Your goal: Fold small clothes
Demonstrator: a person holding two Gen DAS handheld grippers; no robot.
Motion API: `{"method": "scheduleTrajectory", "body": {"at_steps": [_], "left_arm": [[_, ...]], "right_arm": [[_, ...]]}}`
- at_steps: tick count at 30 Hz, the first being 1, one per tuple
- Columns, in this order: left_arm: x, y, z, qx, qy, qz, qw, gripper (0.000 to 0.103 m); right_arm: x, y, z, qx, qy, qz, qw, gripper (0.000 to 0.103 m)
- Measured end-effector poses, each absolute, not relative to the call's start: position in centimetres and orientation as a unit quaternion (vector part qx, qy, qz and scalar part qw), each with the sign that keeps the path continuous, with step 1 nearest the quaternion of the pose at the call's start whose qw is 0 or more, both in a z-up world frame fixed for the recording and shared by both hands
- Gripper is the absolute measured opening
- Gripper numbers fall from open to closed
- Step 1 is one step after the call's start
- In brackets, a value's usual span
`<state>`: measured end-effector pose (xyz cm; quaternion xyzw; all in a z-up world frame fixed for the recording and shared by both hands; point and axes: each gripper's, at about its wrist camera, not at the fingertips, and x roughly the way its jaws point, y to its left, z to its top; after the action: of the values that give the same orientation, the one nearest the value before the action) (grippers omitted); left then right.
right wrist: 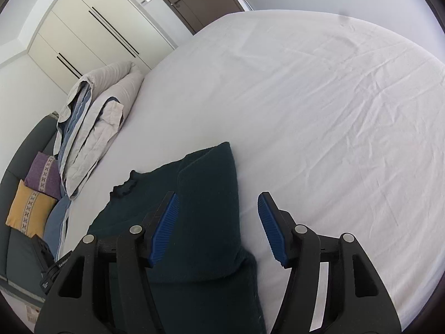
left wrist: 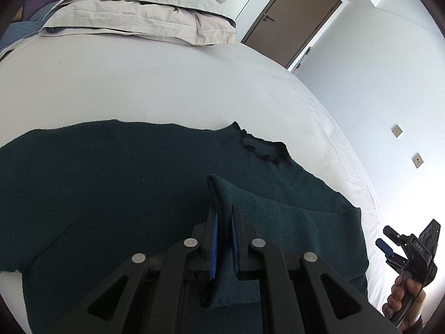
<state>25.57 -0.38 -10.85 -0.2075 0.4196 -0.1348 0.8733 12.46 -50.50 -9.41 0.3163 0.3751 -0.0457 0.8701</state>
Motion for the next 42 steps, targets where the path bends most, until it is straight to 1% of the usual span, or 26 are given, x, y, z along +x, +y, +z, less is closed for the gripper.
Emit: {"method": "scheduleTrajectory", "body": {"at_steps": [5,6,7,8,9,10,11,16,19,22,25,26,27,28,29,30,31,35,37,38,39,41,42], "left_arm": [[26.1,-0.9,-11.4,-0.2,0.408,-0.136,0.88,0.009],[26.1,-1.1,-11.7,-0.2,0.41,-0.134,0.88,0.009],[26.3,-1.2,-12.2,-0.201,0.413,-0.131,0.879,0.009],[26.3,-1.0,-12.5,-0.205,0.413,-0.13,0.878,0.009],[26.3,-0.8,-12.8,-0.208,0.414,-0.129,0.877,0.009],[26.3,-0.7,-13.0,-0.209,0.414,-0.129,0.876,0.009],[26.2,-0.5,-13.2,-0.212,0.413,-0.129,0.876,0.009],[25.7,-0.5,-13.4,-0.215,0.402,-0.128,0.881,0.009],[25.6,-0.3,-13.8,-0.221,0.403,-0.129,0.879,0.009],[25.9,-0.2,-14.3,-0.226,0.411,-0.13,0.873,0.011],[25.9,-0.1,-14.5,-0.228,0.41,-0.131,0.873,0.012],[25.8,0.0,-14.5,-0.228,0.41,-0.131,0.873,0.012],[25.8,0.0,-14.5,-0.228,0.41,-0.131,0.873,0.012],[25.8,0.0,-14.5,-0.228,0.409,-0.132,0.873,0.012],[25.8,-0.1,-14.5,-0.228,0.41,-0.131,0.873,0.012],[25.8,-0.1,-14.5,-0.228,0.41,-0.131,0.874,0.012],[25.8,-0.1,-14.5,-0.228,0.41,-0.131,0.874,0.012],[25.5,0.0,-14.6,-0.227,0.413,-0.13,0.872,0.012],[25.3,0.0,-14.6,-0.226,0.414,-0.13,0.872,0.012],[25.3,0.0,-14.6,-0.226,0.414,-0.13,0.872,0.012],[25.2,0.0,-14.6,-0.225,0.415,-0.131,0.872,0.012],[25.2,-0.1,-14.6,-0.228,0.415,-0.131,0.871,0.012],[25.1,0.0,-14.6,-0.23,0.416,-0.131,0.87,0.012]], "right_arm": [[17.3,-51.3,-11.5,0.284,0.415,-0.061,0.862,0.056],[18.2,-51.6,-12.2,0.285,0.424,-0.064,0.857,0.051],[19.0,-51.9,-12.8,0.288,0.432,-0.06,0.852,0.048],[19.7,-52.0,-13.3,0.286,0.438,-0.058,0.85,0.042],[20.3,-52.1,-13.6,0.273,0.442,-0.062,0.852,0.03],[20.8,-52.1,-13.7,0.252,0.446,-0.071,0.856,0.021],[21.2,-52.1,-13.9,0.238,0.45,-0.07,0.858,0.007],[22.2,-51.8,-14.2,0.211,0.457,-0.077,0.861,0.004],[22.5,-52.1,-14.2,0.227,0.448,-0.084,0.861,0.003],[21.6,-52.7,-13.9,0.25,0.434,-0.074,0.862,0.003],[18.8,-52.0,-12.4,0.261,0.419,-0.07,0.867,0.006],[17.6,-51.5,-11.8,0.255,0.415,-0.066,0.871,0.011],[16.3,-50.7,-11.4,0.246,0.416,-0.062,0.873,0.021],[15.2,-49.9,-11.2,0.238,0.421,-0.059,0.873,0.027],[14.1,-49.1,-11.1,0.231,0.425,-0.056,0.873,0.038],[13.1,-48.3,-11.0,0.226,0.425,-0.054,0.875,0.047],[12.4,-47.5,-11.1,0.215,0.429,-0.052,0.876,0.047],[11.8,-44.4,-12.7,0.153,0.464,-0.039,0.872,0.047],[11.9,-44.0,-13.8,0.135,0.479,-0.042,0.867,0.043],[12.0,-44.1,-13.8,0.122,0.477,-0.054,0.869,0.028],[11.9,-44.5,-13.8,0.132,0.475,-0.055,0.868,0.02],[11.9,-45.6,-13.7,0.158,0.472,-0.052,0.866,0.015],[11.8,-45.7,-13.6,0.153,0.472,-0.053,0.866,0.013]]}}
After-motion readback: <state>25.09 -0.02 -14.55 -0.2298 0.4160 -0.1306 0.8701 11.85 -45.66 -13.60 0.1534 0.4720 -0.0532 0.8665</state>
